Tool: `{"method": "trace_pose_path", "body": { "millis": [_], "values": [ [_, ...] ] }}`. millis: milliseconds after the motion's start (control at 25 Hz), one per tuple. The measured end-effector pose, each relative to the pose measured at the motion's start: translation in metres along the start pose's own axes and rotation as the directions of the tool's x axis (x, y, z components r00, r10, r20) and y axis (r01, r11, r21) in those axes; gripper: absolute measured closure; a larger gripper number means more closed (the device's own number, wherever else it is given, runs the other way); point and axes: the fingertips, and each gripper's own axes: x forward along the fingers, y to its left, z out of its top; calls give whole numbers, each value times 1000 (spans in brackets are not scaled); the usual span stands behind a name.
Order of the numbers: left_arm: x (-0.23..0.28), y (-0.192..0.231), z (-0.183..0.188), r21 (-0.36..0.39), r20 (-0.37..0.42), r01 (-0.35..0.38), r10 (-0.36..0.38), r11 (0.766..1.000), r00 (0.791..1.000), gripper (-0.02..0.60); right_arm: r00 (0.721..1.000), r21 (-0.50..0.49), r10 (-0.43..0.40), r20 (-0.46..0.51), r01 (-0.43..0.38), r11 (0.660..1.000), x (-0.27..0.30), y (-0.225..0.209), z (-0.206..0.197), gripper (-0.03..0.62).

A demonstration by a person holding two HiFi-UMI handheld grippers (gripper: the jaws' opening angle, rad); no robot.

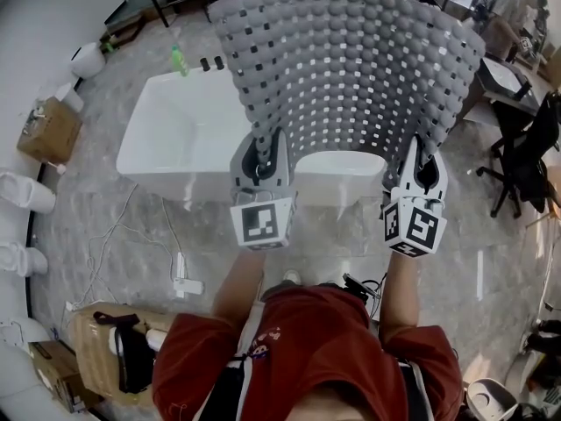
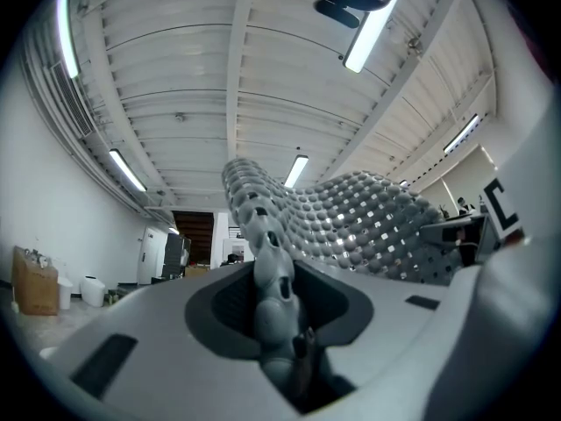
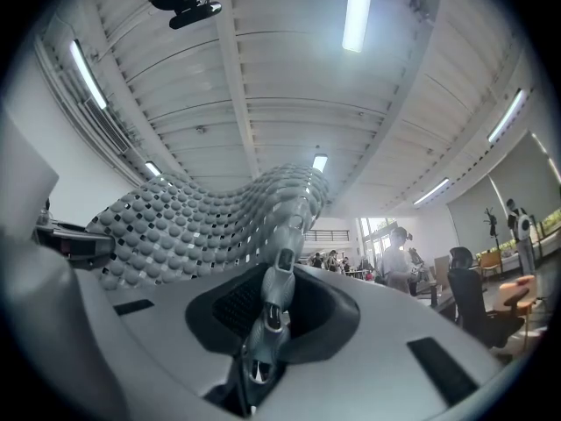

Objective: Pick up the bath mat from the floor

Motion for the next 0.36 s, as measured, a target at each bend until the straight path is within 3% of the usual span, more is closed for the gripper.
{"method": "trace_pose_path", "body": {
  "millis": [160,360],
  "values": [
    [-1,1,-1,36,6,-8,8,999,1000,468,1000,3,3,3,-3,1000,1,-2,1,533],
    [-20,11,-4,12,-1,-24,24,1000,1000,468,1000,4,15,4,-15,1000,-12,14,-2,533]
  ]
}}
